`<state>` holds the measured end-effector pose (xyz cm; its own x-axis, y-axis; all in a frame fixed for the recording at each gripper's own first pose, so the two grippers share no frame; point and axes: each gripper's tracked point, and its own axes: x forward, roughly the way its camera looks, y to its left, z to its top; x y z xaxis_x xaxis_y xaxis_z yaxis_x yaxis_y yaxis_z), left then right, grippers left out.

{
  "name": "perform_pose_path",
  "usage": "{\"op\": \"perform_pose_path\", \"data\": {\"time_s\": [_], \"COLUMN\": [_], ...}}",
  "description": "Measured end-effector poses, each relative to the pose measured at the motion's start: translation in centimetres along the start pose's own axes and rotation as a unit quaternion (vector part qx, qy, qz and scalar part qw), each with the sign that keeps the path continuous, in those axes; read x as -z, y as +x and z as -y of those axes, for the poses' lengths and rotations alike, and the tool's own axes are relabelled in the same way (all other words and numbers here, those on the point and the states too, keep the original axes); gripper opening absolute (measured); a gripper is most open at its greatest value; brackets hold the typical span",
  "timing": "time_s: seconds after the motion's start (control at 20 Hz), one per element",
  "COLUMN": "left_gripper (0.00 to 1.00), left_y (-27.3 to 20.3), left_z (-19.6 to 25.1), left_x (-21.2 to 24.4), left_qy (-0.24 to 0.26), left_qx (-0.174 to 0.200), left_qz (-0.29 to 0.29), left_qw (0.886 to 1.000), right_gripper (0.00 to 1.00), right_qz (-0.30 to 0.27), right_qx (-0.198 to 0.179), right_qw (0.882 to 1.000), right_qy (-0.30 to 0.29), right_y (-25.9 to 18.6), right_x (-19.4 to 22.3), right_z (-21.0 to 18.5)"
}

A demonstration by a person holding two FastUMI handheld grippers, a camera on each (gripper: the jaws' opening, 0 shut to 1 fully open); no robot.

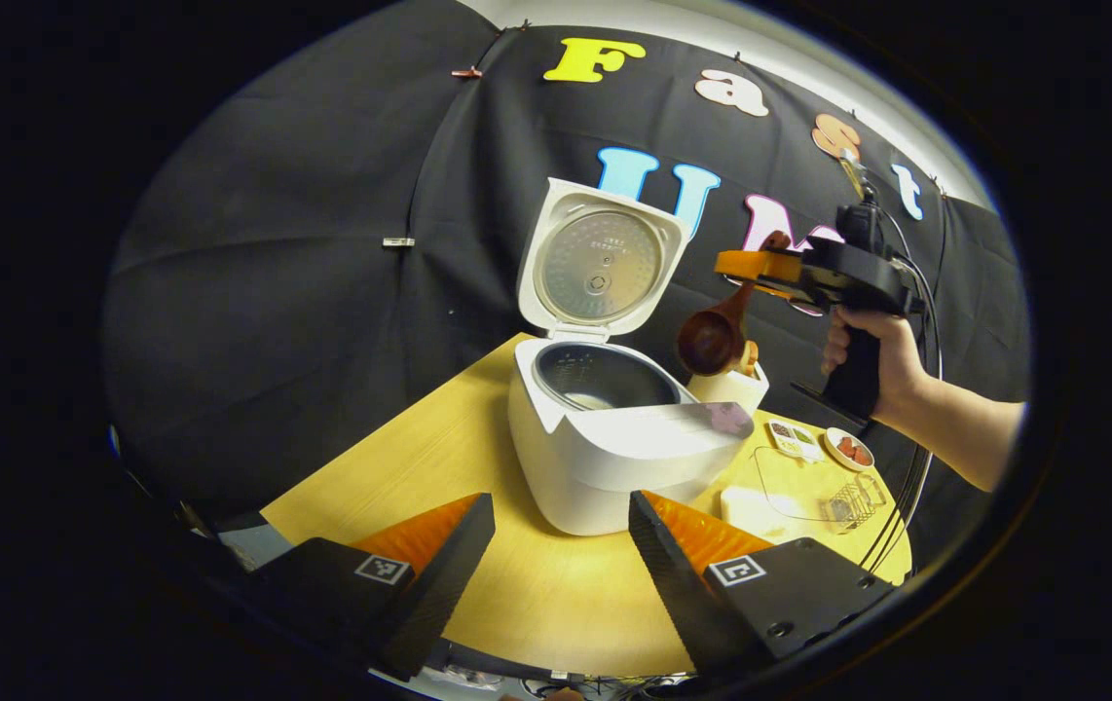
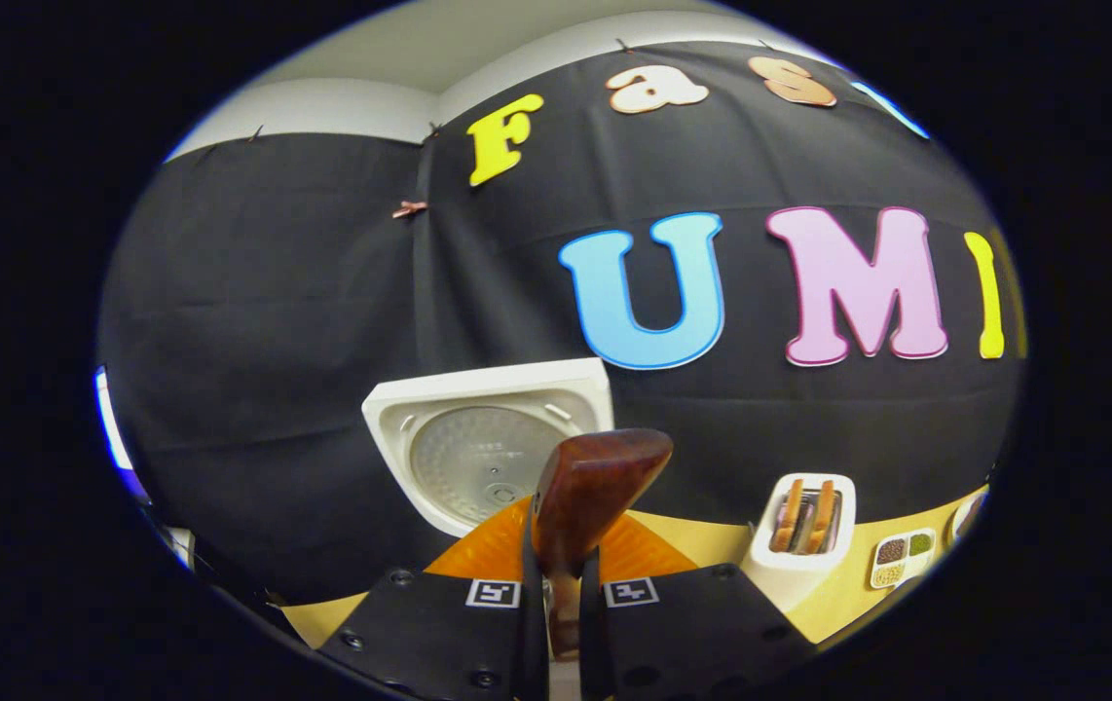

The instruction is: Close the left gripper, press the button to open the rice cooker; take a wooden spoon from the chopstick holder with the right hand, scoop a spoonful of rice and pour it into the rice cooker, then put the wooden spoon back into the chopstick holder.

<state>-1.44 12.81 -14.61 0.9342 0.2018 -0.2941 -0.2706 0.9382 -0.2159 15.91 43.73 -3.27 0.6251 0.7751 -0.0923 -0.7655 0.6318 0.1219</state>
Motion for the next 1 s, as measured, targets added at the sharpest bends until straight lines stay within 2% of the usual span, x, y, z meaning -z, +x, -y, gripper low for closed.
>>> {"op": "perform_pose_path", "data": {"time_s": [0.2, 0.5, 0.75, 1.0], "left_gripper": [0.96, 0.96, 0.96, 0.96], "left_y": [-0.6, -1.1, -1.3, -1.4], "left_z": [2.7, 8.2, 13.2, 17.4], "left_x": [0.2, 0.8, 1.2, 1.1], "left_qy": [0.006, 0.016, 0.020, 0.020], "left_qx": [0.019, 0.051, 0.067, 0.059], "left_qz": [0.000, -0.007, -0.011, -0.012], "left_qw": [1.000, 0.999, 0.997, 0.998], "right_gripper": [0.16, 0.16, 0.17, 0.16], "right_qz": [0.005, 0.020, 0.026, 0.011], "right_qx": [0.034, 0.112, 0.181, 0.243], "right_qw": [0.999, 0.993, 0.983, 0.967], "right_qy": [0.010, 0.004, 0.031, 0.075], "right_y": [-5.2, -14.3, -20.9, -25.1], "right_x": [-1.7, -3.9, -4.4, -2.5], "right_z": [5.2, 14.5, 22.7, 31.2]}}
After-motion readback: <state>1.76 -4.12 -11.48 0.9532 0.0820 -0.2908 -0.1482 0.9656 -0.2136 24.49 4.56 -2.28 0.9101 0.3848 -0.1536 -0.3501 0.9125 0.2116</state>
